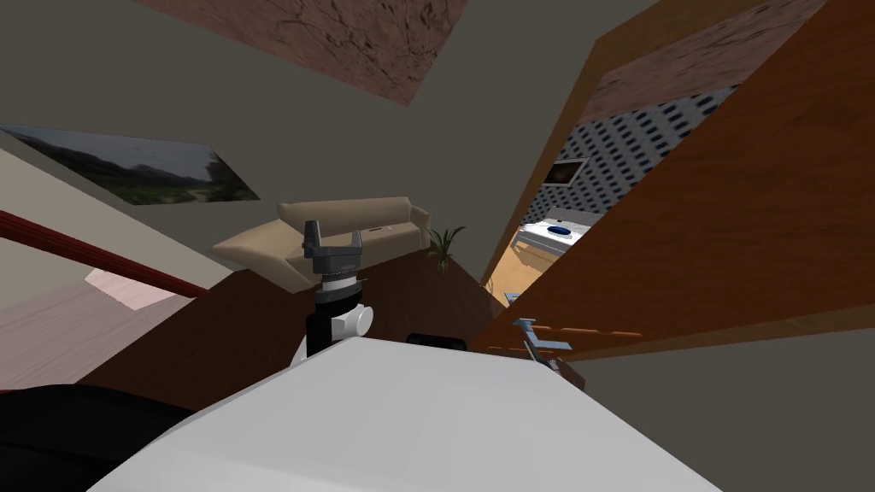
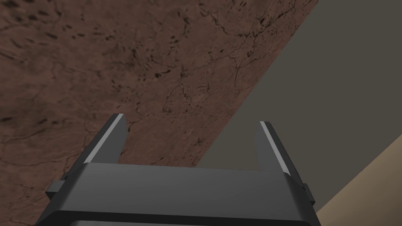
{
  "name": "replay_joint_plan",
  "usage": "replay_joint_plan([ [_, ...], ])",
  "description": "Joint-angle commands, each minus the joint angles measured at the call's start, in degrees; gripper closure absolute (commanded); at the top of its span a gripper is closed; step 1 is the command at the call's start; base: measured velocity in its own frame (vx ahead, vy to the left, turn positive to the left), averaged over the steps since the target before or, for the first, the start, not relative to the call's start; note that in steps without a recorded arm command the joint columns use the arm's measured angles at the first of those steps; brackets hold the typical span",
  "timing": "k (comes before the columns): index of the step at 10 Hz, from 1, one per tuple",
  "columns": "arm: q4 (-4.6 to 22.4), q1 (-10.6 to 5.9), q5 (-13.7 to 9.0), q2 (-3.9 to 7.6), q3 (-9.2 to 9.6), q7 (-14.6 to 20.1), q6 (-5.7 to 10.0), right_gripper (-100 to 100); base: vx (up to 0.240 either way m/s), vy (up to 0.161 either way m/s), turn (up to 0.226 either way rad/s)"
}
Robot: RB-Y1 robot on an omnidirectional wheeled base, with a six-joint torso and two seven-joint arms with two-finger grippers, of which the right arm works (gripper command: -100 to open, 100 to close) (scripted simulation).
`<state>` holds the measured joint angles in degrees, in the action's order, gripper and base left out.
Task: Pull the door open
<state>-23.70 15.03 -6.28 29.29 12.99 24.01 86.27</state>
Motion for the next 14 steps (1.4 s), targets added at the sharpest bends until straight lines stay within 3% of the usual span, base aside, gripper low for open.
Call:
replay_joint_plan([
  [1, 2.86, -1.83, 0.56, -1.07, 0.68, 0.21, 2.61, 100, -0.01, 0.017, 0.024],
  [2, -0.11, -1.33, 0.8, -0.46, 0.85, 0.18, -0.13, -100, -0.049, 0.012, -0.263],
  [4, -1.57, -2.25, 1.59, -0.1, 1.59, 0.52, -1.85, -100, -0.085, -0.008, -0.312],
  [6, -1.57, -2.25, 1.59, -0.1, 1.59, 0.52, -1.85, -100, -0.063, -0.008, -0.022],
  [8, -3.41, -3.4, 2.58, 0.35, 2.53, 0.95, -4.02, -100, -0.065, -0.029, -0.274],
  [9, -3.41, -3.4, 2.58, 0.35, 2.53, 0.95, -4.02, -100, -0.058, -0.021, -0.08],
  [10, -4.7, -4.21, 3.28, 0.67, 3.18, 1.25, -5.54, -100, -0.07, -0.032, -0.319],
  [12, -4.7, -4.21, 3.28, 0.67, 3.18, 1.25, -5.54, -100, -0.048, -0.019, -0.047],
  [14, -6.52, -5.34, 4.25, 1.11, 4.11, 1.67, -7.67, -100, -0.046, -0.054, -0.27],
])
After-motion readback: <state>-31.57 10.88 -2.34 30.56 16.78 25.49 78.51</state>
